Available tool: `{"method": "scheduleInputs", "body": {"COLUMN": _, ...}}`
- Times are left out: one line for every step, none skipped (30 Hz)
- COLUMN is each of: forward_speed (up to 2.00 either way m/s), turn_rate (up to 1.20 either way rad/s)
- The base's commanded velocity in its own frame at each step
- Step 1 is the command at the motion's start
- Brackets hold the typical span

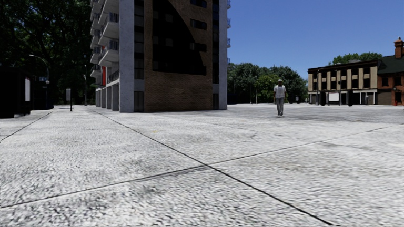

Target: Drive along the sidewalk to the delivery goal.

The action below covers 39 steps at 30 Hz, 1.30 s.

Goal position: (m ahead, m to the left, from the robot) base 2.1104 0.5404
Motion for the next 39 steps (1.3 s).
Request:
{"method": "scheduleInputs", "body": {"forward_speed": 1.65, "turn_rate": 0.16}}
{"method": "scheduleInputs", "body": {"forward_speed": 1.66, "turn_rate": 0.18}}
{"method": "scheduleInputs", "body": {"forward_speed": 1.66, "turn_rate": 0.20}}
{"method": "scheduleInputs", "body": {"forward_speed": 1.66, "turn_rate": 0.20}}
{"method": "scheduleInputs", "body": {"forward_speed": 1.66, "turn_rate": 0.21}}
{"method": "scheduleInputs", "body": {"forward_speed": 1.66, "turn_rate": 0.22}}
{"method": "scheduleInputs", "body": {"forward_speed": 1.66, "turn_rate": 0.25}}
{"method": "scheduleInputs", "body": {"forward_speed": 1.66, "turn_rate": 0.30}}
{"method": "scheduleInputs", "body": {"forward_speed": 1.66, "turn_rate": 0.30}}
{"method": "scheduleInputs", "body": {"forward_speed": 1.66, "turn_rate": 0.33}}
{"method": "scheduleInputs", "body": {"forward_speed": 1.66, "turn_rate": 0.35}}
{"method": "scheduleInputs", "body": {"forward_speed": 1.66, "turn_rate": 0.36}}
{"method": "scheduleInputs", "body": {"forward_speed": 1.66, "turn_rate": 0.36}}
{"method": "scheduleInputs", "body": {"forward_speed": 1.66, "turn_rate": 0.36}}
{"method": "scheduleInputs", "body": {"forward_speed": 1.66, "turn_rate": 0.37}}
{"method": "scheduleInputs", "body": {"forward_speed": 1.66, "turn_rate": 0.39}}
{"method": "scheduleInputs", "body": {"forward_speed": 1.65, "turn_rate": 0.41}}
{"method": "scheduleInputs", "body": {"forward_speed": 1.65, "turn_rate": 0.41}}
{"method": "scheduleInputs", "body": {"forward_speed": 1.53, "turn_rate": 0.45}}
{"method": "scheduleInputs", "body": {"forward_speed": 1.53, "turn_rate": 0.46}}
{"method": "scheduleInputs", "body": {"forward_speed": 1.53, "turn_rate": 0.46}}
{"method": "scheduleInputs", "body": {"forward_speed": 1.53, "turn_rate": 0.46}}
{"method": "scheduleInputs", "body": {"forward_speed": 1.52, "turn_rate": 0.49}}
{"method": "scheduleInputs", "body": {"forward_speed": 1.51, "turn_rate": 0.52}}
{"method": "scheduleInputs", "body": {"forward_speed": 1.51, "turn_rate": 0.54}}
{"method": "scheduleInputs", "body": {"forward_speed": 1.51, "turn_rate": 0.54}}
{"method": "scheduleInputs", "body": {"forward_speed": 1.51, "turn_rate": 0.54}}
{"method": "scheduleInputs", "body": {"forward_speed": 1.51, "turn_rate": 0.54}}
{"method": "scheduleInputs", "body": {"forward_speed": 1.50, "turn_rate": 0.54}}
{"method": "scheduleInputs", "body": {"forward_speed": 1.50, "turn_rate": 0.54}}
{"method": "scheduleInputs", "body": {"forward_speed": 1.49, "turn_rate": 0.54}}
{"method": "scheduleInputs", "body": {"forward_speed": 1.42, "turn_rate": 0.54}}
{"method": "scheduleInputs", "body": {"forward_speed": 1.34, "turn_rate": 0.45}}
{"method": "scheduleInputs", "body": {"forward_speed": 1.29, "turn_rate": 0.41}}
{"method": "scheduleInputs", "body": {"forward_speed": 1.29, "turn_rate": 0.41}}
{"method": "scheduleInputs", "body": {"forward_speed": 1.18, "turn_rate": 0.40}}
{"method": "scheduleInputs", "body": {"forward_speed": 1.04, "turn_rate": 0.29}}
{"method": "scheduleInputs", "body": {"forward_speed": 0.69, "turn_rate": 0.01}}
{"method": "scheduleInputs", "body": {"forward_speed": 0.69, "turn_rate": 0.01}}
